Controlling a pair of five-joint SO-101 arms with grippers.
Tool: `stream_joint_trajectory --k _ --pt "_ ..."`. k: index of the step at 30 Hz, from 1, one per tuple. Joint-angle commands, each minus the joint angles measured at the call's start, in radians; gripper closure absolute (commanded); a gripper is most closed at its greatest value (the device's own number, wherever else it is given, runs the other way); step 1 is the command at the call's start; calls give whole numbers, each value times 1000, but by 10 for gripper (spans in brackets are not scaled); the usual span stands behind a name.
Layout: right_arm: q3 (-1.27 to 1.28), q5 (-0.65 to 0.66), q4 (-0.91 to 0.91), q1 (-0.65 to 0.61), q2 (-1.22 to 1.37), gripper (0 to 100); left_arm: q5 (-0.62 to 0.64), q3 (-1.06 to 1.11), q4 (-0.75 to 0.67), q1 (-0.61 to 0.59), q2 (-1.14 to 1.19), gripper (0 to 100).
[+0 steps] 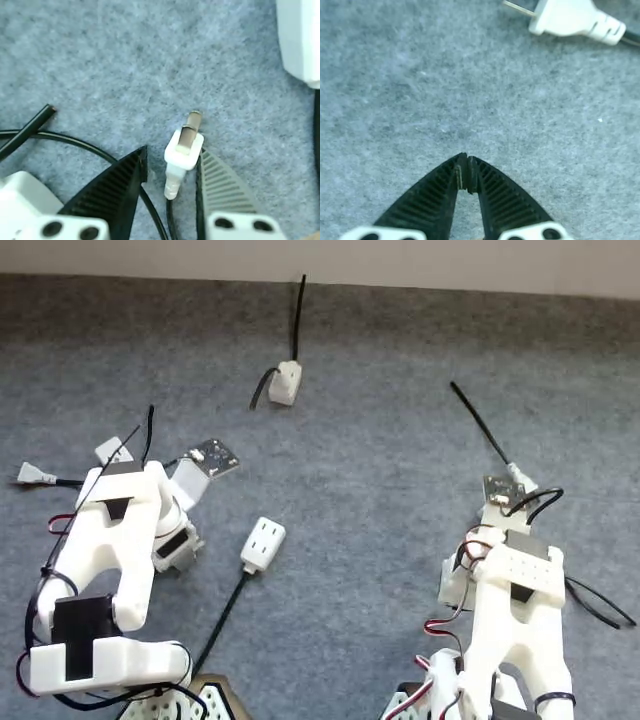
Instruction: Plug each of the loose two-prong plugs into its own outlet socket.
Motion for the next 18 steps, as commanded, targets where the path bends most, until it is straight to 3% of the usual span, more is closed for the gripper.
stream_joint_trajectory --k 1,8,13,18 --pt "-4 -8 -10 2 -5 991 11 -10 -18 1 -28 833" --pt "-4 -8 -10 2 -5 991 11 -10 -12 2 -28 841" --pt "-4 -8 -10 2 -5 991 11 -10 -11 2 -28 975" --pt "-4 -8 -10 2 -5 991 8 -10 -2 2 -28 995"
